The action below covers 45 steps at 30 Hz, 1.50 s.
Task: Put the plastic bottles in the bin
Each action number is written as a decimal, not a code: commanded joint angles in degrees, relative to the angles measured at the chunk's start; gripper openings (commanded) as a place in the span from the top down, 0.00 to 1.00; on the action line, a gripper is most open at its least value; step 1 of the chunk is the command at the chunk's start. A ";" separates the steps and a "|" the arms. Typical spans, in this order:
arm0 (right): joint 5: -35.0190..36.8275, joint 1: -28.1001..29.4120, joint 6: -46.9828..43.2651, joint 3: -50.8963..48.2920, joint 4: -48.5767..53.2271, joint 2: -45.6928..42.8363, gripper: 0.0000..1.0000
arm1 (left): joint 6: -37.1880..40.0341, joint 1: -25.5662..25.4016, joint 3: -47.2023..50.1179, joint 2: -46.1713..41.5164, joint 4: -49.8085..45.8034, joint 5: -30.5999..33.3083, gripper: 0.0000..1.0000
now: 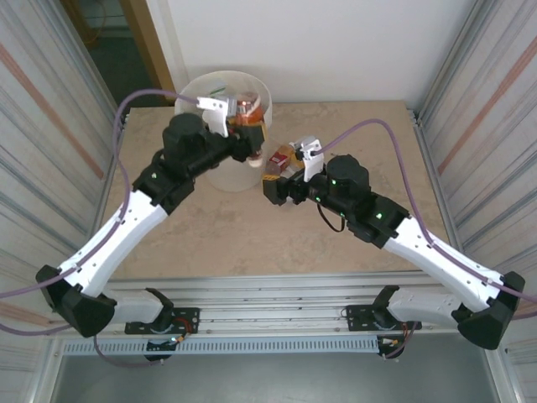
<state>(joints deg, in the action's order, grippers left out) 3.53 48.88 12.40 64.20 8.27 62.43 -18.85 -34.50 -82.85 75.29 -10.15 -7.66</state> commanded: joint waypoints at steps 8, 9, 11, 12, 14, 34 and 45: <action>11.76 -1.84 4.69 -0.23 6.24 -2.80 0.02 | 11.75 8.73 -29.02 18.04 -23.36 6.47 0.83; 12.44 -2.17 5.22 -0.06 6.94 -2.77 0.02 | 12.16 9.38 -31.36 19.98 -24.73 6.64 0.83; 13.55 -3.01 6.06 0.04 7.97 -3.08 0.02 | 12.89 10.21 -35.44 23.36 -27.10 7.04 0.81; 14.00 -3.52 6.53 -0.03 8.46 -3.31 0.02 | 13.37 10.49 -37.62 25.14 -28.38 7.26 0.80; 14.29 -4.71 7.90 -0.17 9.27 -3.78 0.02 | 14.51 10.84 -41.27 28.51 -30.45 8.22 0.79; 11.83 -11.55 13.29 -1.47 12.77 -5.22 0.02 | 17.93 11.38 -55.51 42.23 -41.88 13.63 0.44; 11.06 -12.53 14.30 -1.20 13.27 -4.65 0.02 | 17.71 11.32 -54.32 39.12 -42.14 13.75 0.22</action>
<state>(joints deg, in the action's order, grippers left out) 14.98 36.91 25.10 63.09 20.38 57.82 -1.48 -23.55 -136.75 117.38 -51.24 5.26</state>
